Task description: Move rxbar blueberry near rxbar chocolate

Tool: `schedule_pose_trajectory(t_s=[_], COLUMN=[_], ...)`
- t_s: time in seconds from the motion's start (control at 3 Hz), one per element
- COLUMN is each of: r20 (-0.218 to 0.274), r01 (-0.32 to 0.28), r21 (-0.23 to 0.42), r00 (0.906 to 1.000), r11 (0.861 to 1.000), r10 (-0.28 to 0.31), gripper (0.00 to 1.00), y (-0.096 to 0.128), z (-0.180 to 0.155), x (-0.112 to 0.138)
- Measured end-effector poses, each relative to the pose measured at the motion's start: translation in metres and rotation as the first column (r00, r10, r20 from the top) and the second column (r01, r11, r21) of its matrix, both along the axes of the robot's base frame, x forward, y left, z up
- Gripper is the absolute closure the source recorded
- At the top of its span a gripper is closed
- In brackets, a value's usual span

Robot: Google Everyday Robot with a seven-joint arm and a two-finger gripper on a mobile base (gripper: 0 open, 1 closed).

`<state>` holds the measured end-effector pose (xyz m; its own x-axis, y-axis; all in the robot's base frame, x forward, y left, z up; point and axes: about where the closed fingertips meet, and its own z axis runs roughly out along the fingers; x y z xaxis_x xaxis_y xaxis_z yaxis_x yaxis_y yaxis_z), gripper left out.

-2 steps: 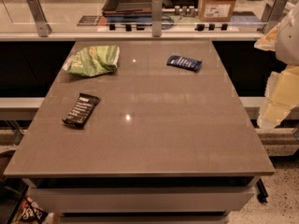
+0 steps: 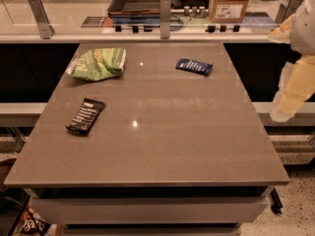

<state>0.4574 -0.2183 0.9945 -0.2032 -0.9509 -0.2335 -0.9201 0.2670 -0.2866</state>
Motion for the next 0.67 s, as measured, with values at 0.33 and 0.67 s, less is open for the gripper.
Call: schedule_pose_trajectory(t_s=[0.33,0.67], r20=[0.036,0.079], r01=[-0.001,-0.002], r21=[0.071,0.155], r00=[0.9994,0.9969], r11=[0.997,0.988], r10=[-0.001,-0.010], gripper=[0.00,0.00], y=[-0.010,-0.018], z=[0.010,0.016], x=[0.037,0.076])
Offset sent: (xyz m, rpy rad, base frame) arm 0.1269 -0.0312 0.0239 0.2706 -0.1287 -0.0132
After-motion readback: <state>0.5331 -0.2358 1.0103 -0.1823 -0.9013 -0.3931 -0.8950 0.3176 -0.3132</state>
